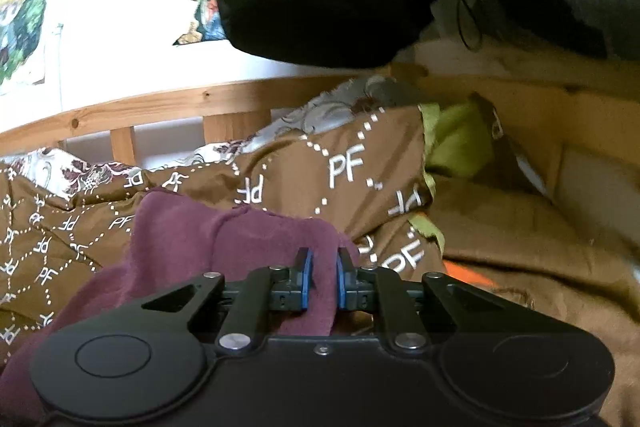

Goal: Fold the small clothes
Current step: 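Press the folded shirt edge with the right gripper to flatten it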

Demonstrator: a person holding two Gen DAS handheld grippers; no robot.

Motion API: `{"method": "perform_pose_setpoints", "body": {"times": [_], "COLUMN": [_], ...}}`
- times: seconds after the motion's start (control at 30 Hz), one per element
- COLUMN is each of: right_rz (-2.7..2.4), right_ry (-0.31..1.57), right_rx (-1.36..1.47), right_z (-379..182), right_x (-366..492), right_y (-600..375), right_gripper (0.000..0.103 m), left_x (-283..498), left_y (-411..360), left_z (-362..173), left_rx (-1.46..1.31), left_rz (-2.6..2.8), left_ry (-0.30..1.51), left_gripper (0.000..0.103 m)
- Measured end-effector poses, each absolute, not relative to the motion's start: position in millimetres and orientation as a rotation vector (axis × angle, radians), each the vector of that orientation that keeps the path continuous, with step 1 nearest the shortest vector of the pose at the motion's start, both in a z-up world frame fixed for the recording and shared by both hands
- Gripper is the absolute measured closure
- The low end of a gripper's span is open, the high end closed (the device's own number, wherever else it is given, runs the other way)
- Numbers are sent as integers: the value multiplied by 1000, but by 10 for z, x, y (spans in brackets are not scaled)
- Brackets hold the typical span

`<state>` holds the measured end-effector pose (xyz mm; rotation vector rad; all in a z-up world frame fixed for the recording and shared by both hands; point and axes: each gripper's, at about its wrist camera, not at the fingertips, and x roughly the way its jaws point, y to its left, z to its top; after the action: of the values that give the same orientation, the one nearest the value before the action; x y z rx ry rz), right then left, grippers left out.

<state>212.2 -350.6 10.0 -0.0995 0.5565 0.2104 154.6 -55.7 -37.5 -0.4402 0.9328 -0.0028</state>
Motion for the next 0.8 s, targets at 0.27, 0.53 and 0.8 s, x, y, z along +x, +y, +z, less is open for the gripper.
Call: {"method": "perform_pose_setpoints", "body": {"times": [0.27,0.53,0.8], "right_rz": [223,283,301], "right_ry": [619,669,686], "right_rx": [95,232,297], "right_z": [37,-91,-139], "right_x": [2302,2514,2554], "right_y": [-3750,-3871,-3940], "right_gripper": [65,54,62], "left_x": [1544,1527,1513], "left_y": [-553,-547,-542], "left_z": [-384,-375,-373], "left_rx": [-443,-442,-441], "left_rz": [-2,-14,-17], "left_ry": [933,944,945], "left_gripper": [0,0,0]}}
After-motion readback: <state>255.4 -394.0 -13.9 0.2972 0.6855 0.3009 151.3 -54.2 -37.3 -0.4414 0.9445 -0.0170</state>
